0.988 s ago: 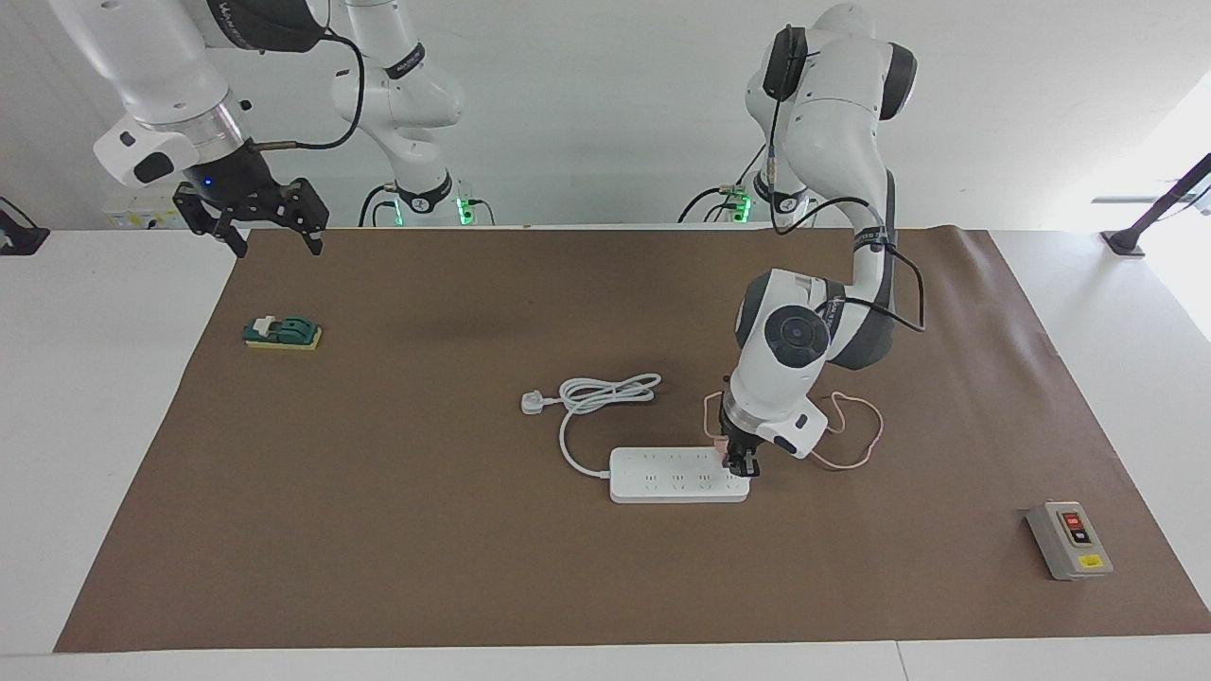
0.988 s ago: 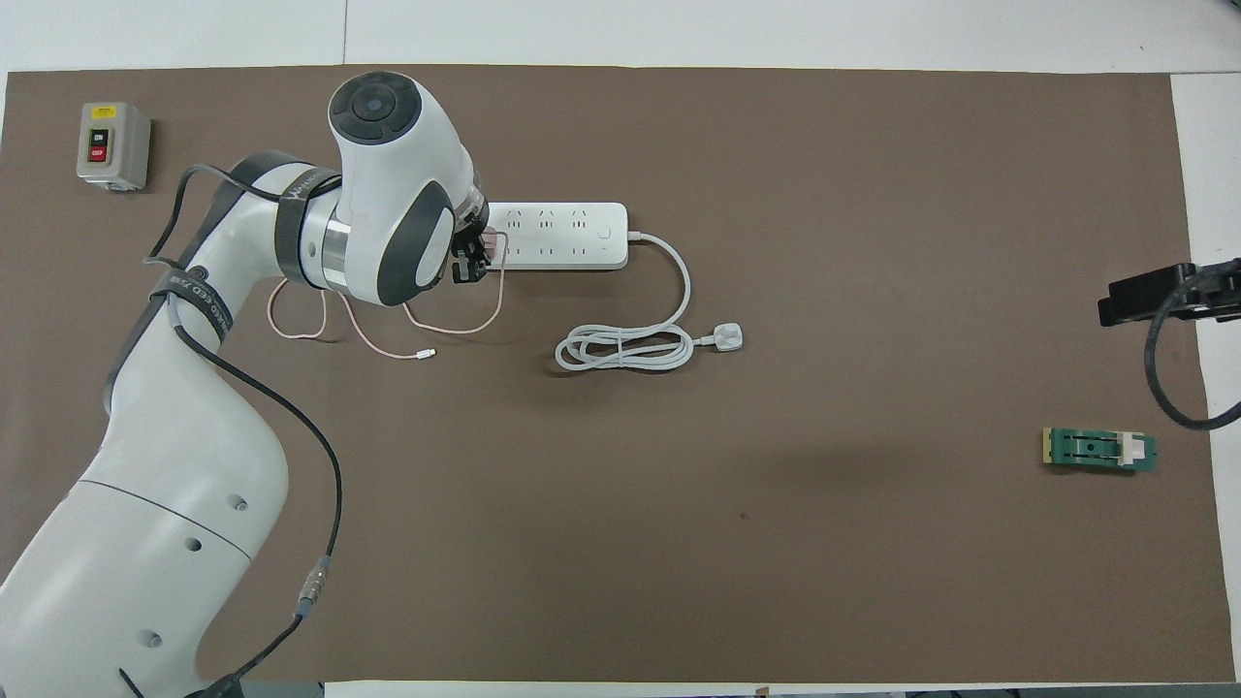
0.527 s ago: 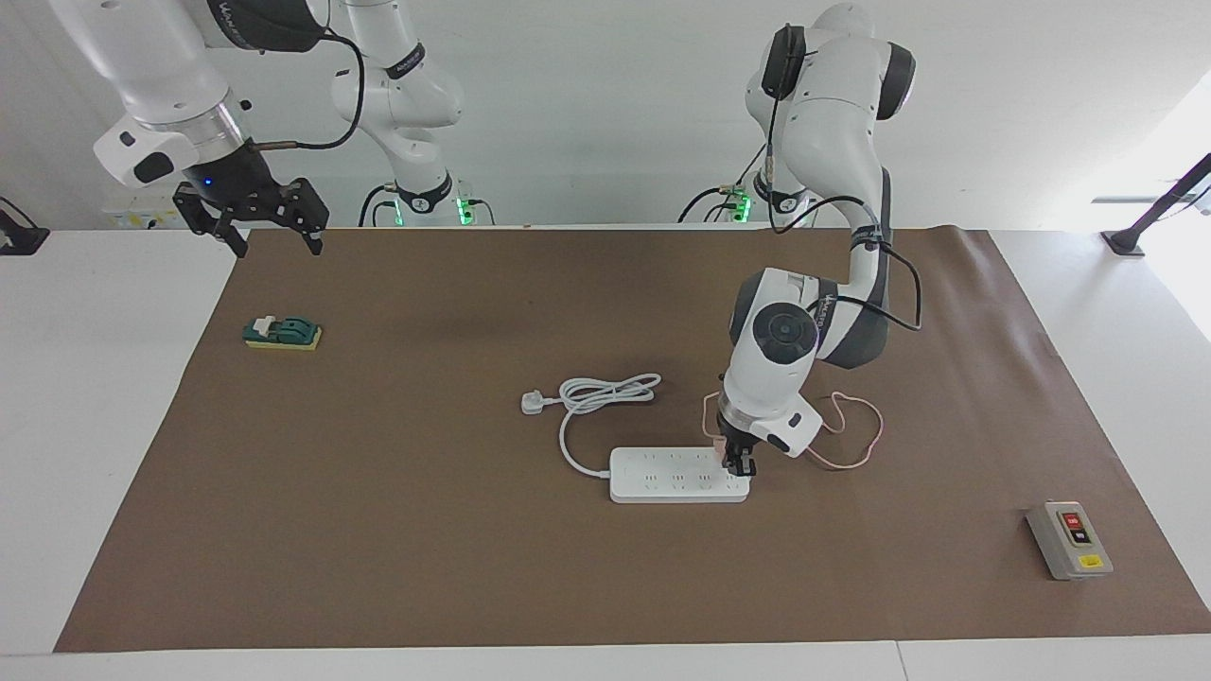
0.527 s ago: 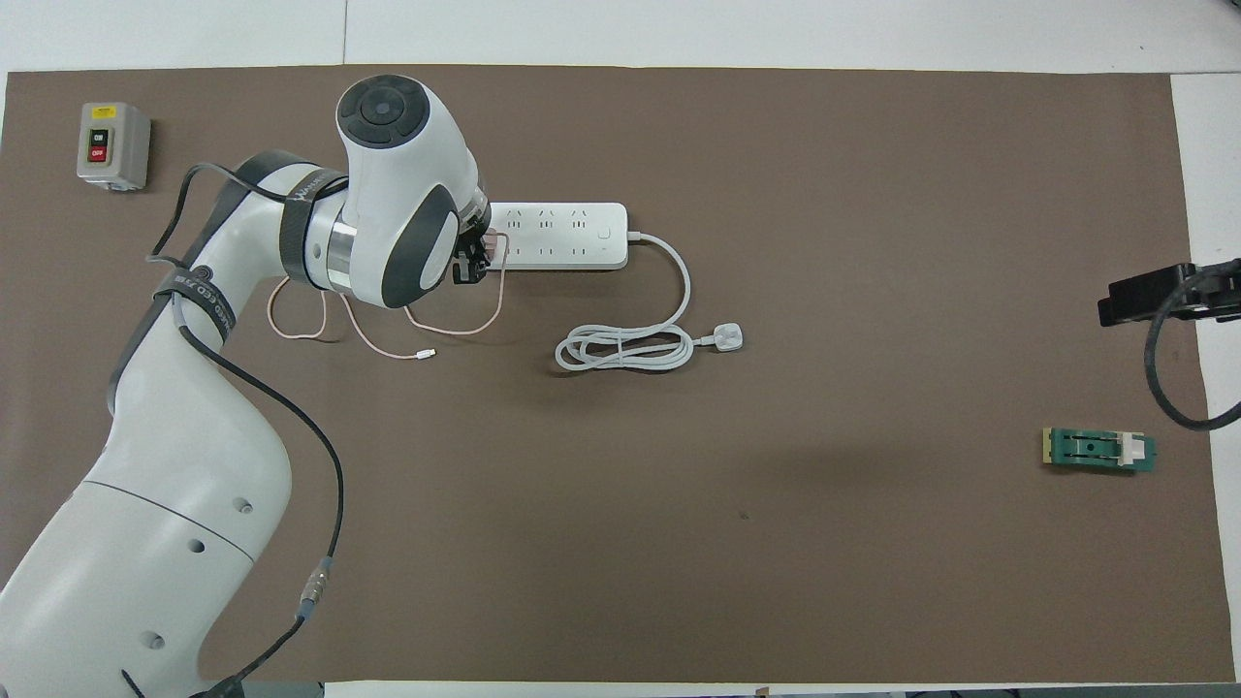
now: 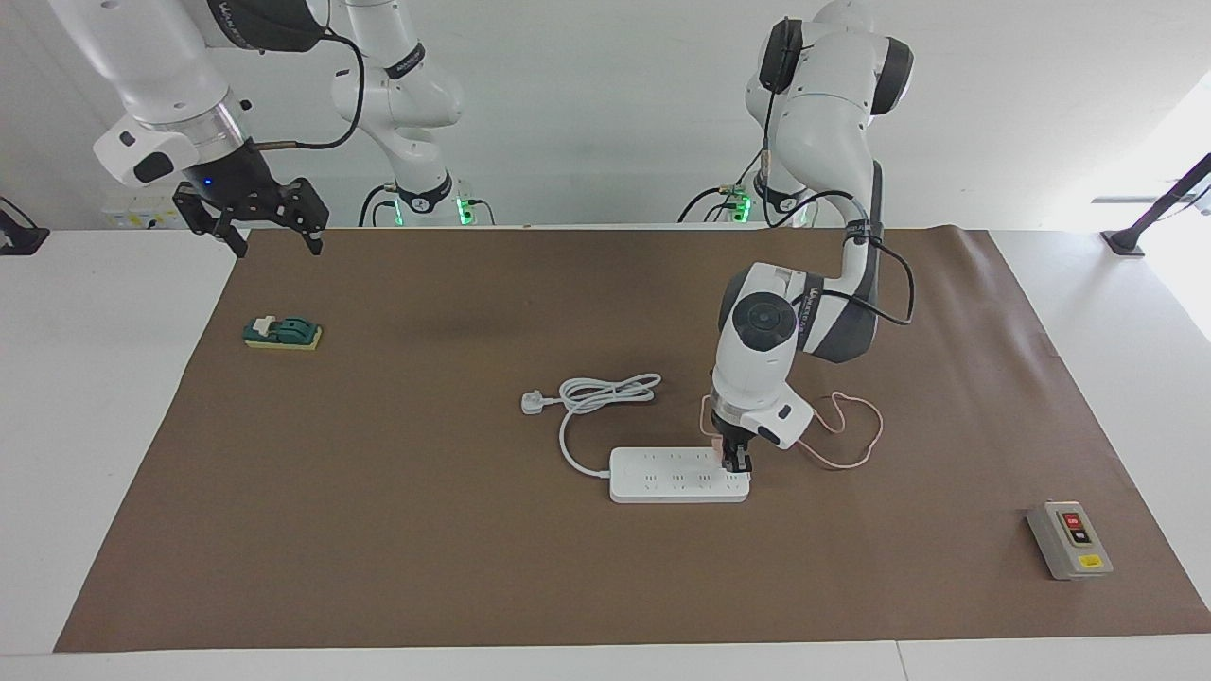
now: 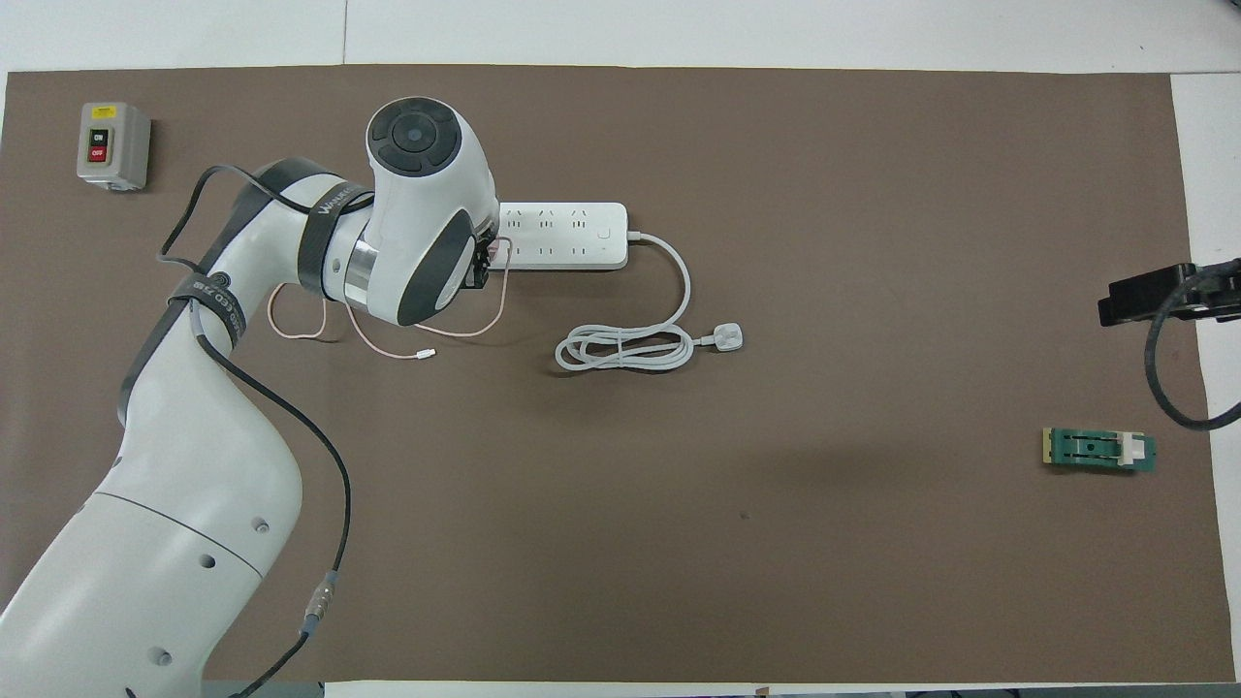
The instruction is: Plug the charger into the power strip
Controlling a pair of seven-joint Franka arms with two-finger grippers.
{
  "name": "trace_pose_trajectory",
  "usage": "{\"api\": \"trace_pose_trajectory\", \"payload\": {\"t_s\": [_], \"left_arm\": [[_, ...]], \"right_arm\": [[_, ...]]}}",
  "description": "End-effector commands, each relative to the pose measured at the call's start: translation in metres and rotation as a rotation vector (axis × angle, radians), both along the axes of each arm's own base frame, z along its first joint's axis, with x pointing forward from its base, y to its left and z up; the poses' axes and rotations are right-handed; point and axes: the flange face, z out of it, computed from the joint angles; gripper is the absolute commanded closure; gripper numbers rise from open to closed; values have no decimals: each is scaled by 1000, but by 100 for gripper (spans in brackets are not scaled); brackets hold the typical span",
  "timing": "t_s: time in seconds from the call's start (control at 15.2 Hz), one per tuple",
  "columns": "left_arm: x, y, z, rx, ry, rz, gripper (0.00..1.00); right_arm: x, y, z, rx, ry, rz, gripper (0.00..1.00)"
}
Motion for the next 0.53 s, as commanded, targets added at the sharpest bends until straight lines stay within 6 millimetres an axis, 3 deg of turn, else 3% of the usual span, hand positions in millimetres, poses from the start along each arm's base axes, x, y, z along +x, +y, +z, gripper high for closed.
{"api": "trace_pose_trajectory", "payload": {"t_s": [0.0,0.13,0.46], "left_arm": [[17,20,-28,-15,-59,37,100],[24,34,-29,-21,-48,56,100],[26,44,-31,-80,5,56,100]], "right_arm": [[-7,0,0,16,10,-16,0],[-7,0,1,16,8,-16,0],[-7,0,1,16,8,-15,0]]}}
